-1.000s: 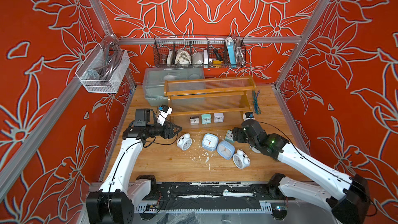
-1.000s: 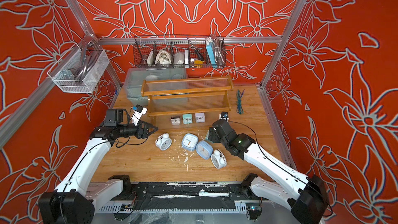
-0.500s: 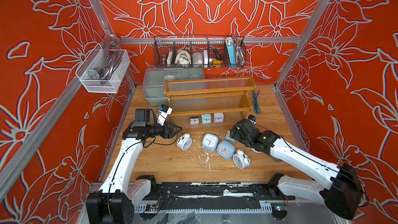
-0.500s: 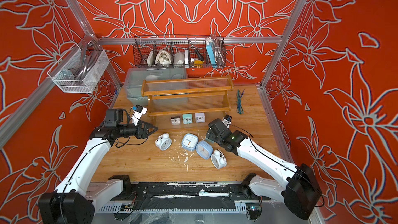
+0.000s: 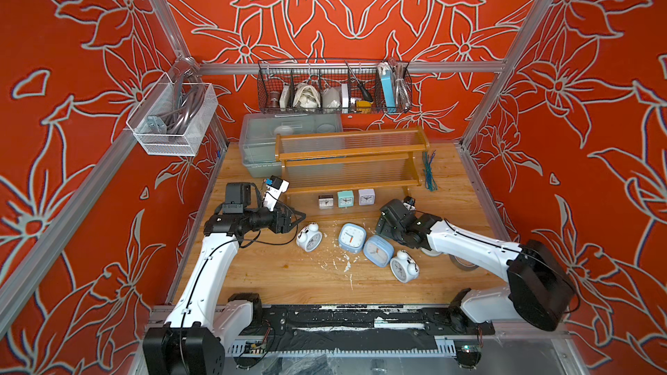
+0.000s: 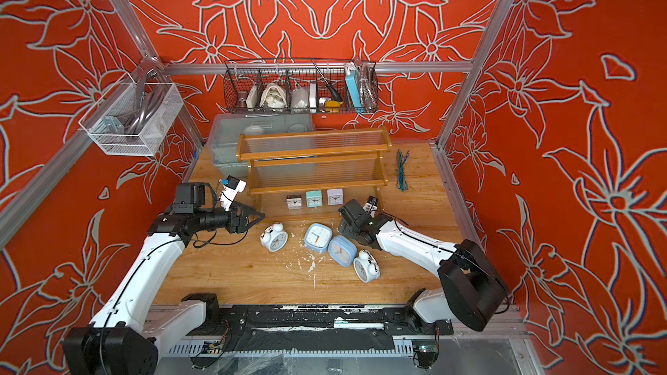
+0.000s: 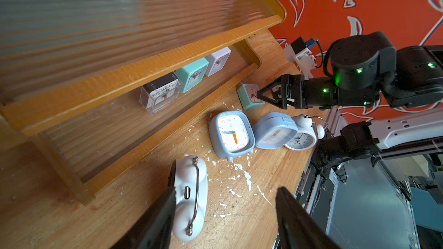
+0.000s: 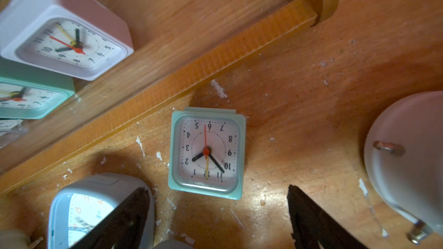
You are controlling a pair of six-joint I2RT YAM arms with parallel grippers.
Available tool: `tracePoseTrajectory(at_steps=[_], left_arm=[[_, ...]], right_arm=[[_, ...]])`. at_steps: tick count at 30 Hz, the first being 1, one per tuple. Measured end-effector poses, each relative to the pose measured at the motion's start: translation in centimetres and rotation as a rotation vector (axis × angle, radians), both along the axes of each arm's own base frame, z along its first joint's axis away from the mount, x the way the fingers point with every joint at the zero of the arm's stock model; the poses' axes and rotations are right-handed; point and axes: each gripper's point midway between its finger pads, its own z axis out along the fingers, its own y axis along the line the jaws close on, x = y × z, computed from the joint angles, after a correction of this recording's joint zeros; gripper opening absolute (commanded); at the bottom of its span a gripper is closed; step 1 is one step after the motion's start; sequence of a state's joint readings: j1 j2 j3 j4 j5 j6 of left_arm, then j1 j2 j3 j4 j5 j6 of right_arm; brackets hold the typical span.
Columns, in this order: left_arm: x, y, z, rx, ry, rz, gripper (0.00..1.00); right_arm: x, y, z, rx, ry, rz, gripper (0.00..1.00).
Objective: Place the alarm clocks on the shelf by style
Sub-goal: Pick up the alarm from the center of the board.
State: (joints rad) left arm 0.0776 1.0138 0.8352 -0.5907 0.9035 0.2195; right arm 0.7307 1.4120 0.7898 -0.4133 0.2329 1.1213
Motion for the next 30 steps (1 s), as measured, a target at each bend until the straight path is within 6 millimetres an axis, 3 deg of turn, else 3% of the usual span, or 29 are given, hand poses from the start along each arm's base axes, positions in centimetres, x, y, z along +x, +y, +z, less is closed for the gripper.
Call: tracePoseTrajectory(at_steps=[8, 20, 25, 30], left_arm=[[0.0, 0.0, 0.0, 0.002, -0.004, -0.002, 0.67], [0.0, 0.0, 0.0, 0.002, -0.005, -0.003, 0.67], [0.0, 0.0, 0.0, 0.003, -0.005, -0.002, 0.67], [0.0, 0.0, 0.0, 0.003, -0.005, -0.002, 0.67]], right_arm=[[0.4, 0.0, -2.6, -0.03, 0.05, -0.004, 0.91], [1.1, -1.2, -2.9, -0.035, 0.046, -0.038, 0.67], [0.9, -2.2, -2.0, -0.043, 0.02, -0.037, 0.57], [1.4, -2.4, 1.1, -0.017, -0.071, -0.018, 0.52]])
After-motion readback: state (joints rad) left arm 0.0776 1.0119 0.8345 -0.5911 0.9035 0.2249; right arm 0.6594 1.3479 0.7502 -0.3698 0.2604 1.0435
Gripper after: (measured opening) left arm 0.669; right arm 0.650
